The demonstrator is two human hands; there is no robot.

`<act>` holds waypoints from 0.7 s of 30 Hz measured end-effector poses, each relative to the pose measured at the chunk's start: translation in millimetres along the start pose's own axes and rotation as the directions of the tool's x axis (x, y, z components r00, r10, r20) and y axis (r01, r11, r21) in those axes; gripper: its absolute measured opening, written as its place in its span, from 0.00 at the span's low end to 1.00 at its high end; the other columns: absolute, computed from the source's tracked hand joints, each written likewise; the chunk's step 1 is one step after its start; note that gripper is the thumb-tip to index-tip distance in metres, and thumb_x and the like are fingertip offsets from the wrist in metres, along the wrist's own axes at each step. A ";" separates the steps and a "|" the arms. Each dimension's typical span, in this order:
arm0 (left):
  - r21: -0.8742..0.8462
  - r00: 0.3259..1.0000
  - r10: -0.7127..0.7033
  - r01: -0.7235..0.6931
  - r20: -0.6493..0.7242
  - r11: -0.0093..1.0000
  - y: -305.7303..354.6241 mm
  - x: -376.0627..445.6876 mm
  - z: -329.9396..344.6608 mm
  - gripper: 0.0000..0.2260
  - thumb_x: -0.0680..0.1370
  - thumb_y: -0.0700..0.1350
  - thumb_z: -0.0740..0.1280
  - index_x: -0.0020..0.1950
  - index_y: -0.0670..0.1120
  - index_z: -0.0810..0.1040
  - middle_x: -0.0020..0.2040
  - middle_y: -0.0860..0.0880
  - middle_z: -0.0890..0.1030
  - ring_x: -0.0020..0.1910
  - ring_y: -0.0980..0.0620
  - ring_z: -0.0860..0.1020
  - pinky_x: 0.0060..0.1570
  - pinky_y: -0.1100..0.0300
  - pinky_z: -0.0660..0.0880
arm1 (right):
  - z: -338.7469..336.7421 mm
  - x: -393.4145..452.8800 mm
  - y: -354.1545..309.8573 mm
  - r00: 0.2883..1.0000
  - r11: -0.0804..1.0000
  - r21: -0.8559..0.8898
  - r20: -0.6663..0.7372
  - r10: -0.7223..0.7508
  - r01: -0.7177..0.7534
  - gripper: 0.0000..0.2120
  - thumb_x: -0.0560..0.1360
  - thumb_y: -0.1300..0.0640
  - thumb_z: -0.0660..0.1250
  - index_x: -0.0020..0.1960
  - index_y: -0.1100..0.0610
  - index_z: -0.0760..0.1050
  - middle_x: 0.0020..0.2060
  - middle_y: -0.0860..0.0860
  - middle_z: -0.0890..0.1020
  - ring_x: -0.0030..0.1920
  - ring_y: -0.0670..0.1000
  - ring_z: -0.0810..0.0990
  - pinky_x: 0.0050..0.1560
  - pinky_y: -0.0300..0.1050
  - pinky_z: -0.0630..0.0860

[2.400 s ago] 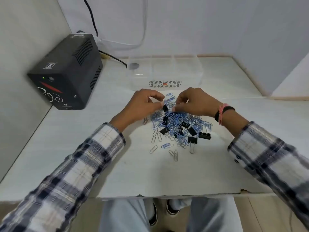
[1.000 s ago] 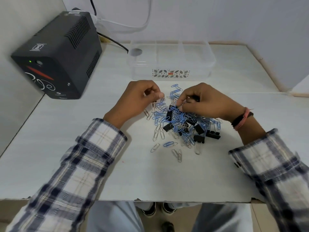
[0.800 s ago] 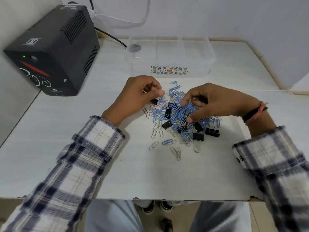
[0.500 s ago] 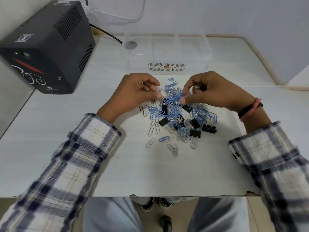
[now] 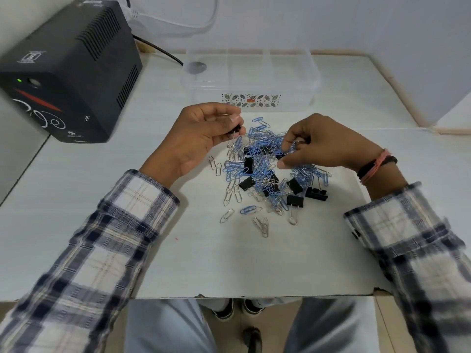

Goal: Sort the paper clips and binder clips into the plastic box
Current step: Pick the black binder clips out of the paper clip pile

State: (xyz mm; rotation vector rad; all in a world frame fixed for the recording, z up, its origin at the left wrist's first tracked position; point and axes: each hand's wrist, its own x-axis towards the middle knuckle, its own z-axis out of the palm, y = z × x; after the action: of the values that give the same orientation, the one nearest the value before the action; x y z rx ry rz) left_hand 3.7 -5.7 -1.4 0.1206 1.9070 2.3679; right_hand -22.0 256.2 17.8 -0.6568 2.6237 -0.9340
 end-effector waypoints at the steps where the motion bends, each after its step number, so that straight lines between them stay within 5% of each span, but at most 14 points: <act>1: -0.027 1.000 -0.014 0.014 0.005 1.000 0.3 -0.1 1.2 0.11 0.78 0.33 0.69 0.61 0.34 0.80 0.48 0.40 0.85 0.48 0.45 0.85 0.49 0.60 0.82 | 0.2 0.5 0.8 1.000 1.000 0.001 0.002 -0.008 0.008 0.10 0.68 0.53 0.81 0.42 0.56 0.82 0.21 0.45 0.69 0.25 0.47 0.66 0.38 0.43 0.67; 7: -0.139 0.995 -0.098 0.102 0.037 0.985 3.0 -1.4 4.4 0.10 0.80 0.33 0.67 0.60 0.36 0.80 0.47 0.42 0.85 0.45 0.47 0.85 0.43 0.64 0.81 | -2.7 -5.3 -6.3 0.990 0.989 0.040 -0.002 -0.145 0.144 0.03 0.75 0.60 0.74 0.44 0.56 0.86 0.30 0.44 0.84 0.30 0.41 0.78 0.39 0.35 0.75; 11: -0.150 0.985 -0.165 0.170 0.046 0.974 4.6 -0.8 7.0 0.09 0.82 0.37 0.65 0.60 0.37 0.81 0.45 0.43 0.85 0.39 0.52 0.82 0.36 0.65 0.79 | -8.0 -6.2 0.8 0.988 0.989 0.058 0.070 -0.137 0.133 0.10 0.75 0.65 0.72 0.51 0.54 0.86 0.24 0.44 0.74 0.27 0.46 0.70 0.38 0.40 0.73; 14: -0.094 0.975 -0.218 0.221 0.041 0.971 5.3 -1.5 8.1 0.10 0.83 0.43 0.66 0.59 0.39 0.81 0.40 0.48 0.83 0.32 0.55 0.73 0.23 0.68 0.68 | -4.1 -5.0 3.7 0.981 0.994 -0.002 0.164 -0.104 0.106 0.16 0.73 0.66 0.72 0.55 0.49 0.84 0.24 0.47 0.70 0.26 0.47 0.67 0.36 0.41 0.70; 17: -0.008 0.973 -0.225 0.226 0.039 0.974 5.4 -2.2 7.8 0.11 0.82 0.43 0.67 0.61 0.41 0.82 0.39 0.50 0.80 0.27 0.57 0.66 0.19 0.69 0.58 | -2.6 -3.8 3.5 0.981 0.994 -0.010 0.158 -0.109 0.112 0.16 0.74 0.66 0.71 0.56 0.49 0.84 0.25 0.48 0.70 0.26 0.47 0.67 0.37 0.42 0.72; 21: 0.010 0.977 -0.213 0.213 0.030 0.977 6.7 -4.8 8.3 0.13 0.81 0.42 0.68 0.65 0.39 0.81 0.41 0.50 0.78 0.26 0.58 0.64 0.18 0.70 0.57 | -3.2 -5.6 1.1 0.979 0.988 0.061 0.139 -0.147 0.140 0.12 0.75 0.61 0.75 0.57 0.53 0.83 0.29 0.46 0.71 0.29 0.44 0.71 0.37 0.40 0.70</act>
State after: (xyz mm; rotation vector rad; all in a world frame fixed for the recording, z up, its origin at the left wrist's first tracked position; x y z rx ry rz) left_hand 9.3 0.3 7.0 -0.0445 1.8132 2.2069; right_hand -18.8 261.5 20.1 -0.8761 2.4446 -0.9530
